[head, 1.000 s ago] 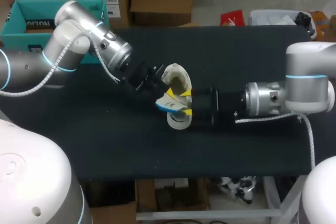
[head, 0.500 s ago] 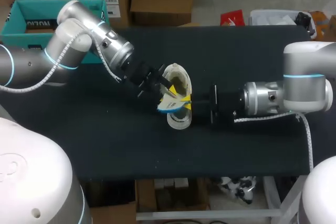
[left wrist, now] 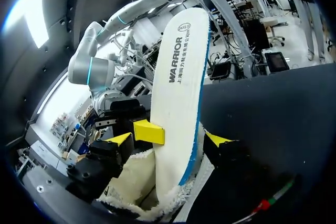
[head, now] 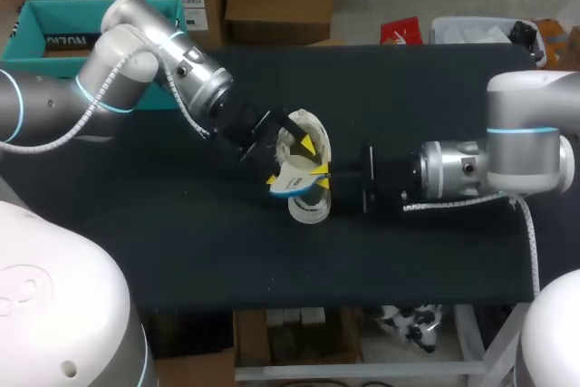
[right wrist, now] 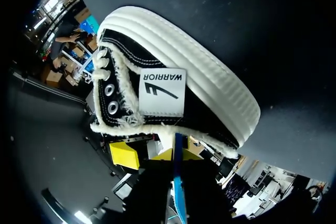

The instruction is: Open the shoe tongue, take the insole out of the shoe, put the insole back into the shoe, and pack the shoe into the shoebox

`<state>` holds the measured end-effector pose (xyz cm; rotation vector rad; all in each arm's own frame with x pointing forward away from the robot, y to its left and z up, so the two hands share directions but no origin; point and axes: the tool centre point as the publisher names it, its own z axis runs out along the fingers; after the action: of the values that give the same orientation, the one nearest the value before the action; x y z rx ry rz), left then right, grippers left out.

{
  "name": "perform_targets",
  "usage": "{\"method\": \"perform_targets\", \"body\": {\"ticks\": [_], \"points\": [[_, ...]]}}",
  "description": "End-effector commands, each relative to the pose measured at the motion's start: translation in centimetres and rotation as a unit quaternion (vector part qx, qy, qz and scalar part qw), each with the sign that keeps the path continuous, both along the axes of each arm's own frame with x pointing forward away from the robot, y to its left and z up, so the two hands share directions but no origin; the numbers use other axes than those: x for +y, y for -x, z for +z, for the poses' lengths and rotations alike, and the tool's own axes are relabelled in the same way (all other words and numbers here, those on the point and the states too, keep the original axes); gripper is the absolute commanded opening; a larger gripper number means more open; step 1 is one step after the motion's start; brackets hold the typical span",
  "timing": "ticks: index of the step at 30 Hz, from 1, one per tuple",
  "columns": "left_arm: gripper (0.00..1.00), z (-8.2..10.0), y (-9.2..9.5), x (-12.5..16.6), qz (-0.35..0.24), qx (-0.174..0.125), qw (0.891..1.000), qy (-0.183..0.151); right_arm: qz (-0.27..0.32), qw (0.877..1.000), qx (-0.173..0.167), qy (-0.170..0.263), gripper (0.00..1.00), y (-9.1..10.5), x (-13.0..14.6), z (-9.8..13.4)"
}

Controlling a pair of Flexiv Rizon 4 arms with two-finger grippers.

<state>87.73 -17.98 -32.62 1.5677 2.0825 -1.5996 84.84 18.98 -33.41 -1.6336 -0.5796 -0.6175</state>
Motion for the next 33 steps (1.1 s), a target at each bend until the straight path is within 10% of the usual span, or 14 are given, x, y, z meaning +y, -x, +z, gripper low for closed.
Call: {"method": "perform_targets", "body": {"ticks": [1, 4, 15, 19, 33], "points": [[0.64, 0.4, 0.8, -0.1, 0.003, -0.009, 1.0, 0.001, -0.004, 1.0, -0.001, -0.002, 0.0, 0.2, -0.1, -0.1], [0.47, 0.6, 1.1, 0.1, 0.004, -0.014, 1.0, 0.002, -0.007, 1.0, -0.001, -0.001, 0.0, 0.2, -0.3, -0.1], [0.39, 1.0, 2.2, 0.2, 0.002, -0.021, 1.0, 0.003, -0.017, 1.0, 0.004, -0.001, 0.0, 0.0, -1.1, -0.3], [0.0, 1.0, 2.3, 0.2, 0.002, -0.022, 1.0, 0.003, -0.018, 1.0, 0.005, -0.001, 0.0, 0.0, -1.2, -0.4], [0.0, 0.5, 2.3, 0.3, 0.005, -0.015, 1.0, -0.009, -0.016, 1.0, 0.005, 0.0, 0.0, -0.2, -0.8, -0.4]]}}
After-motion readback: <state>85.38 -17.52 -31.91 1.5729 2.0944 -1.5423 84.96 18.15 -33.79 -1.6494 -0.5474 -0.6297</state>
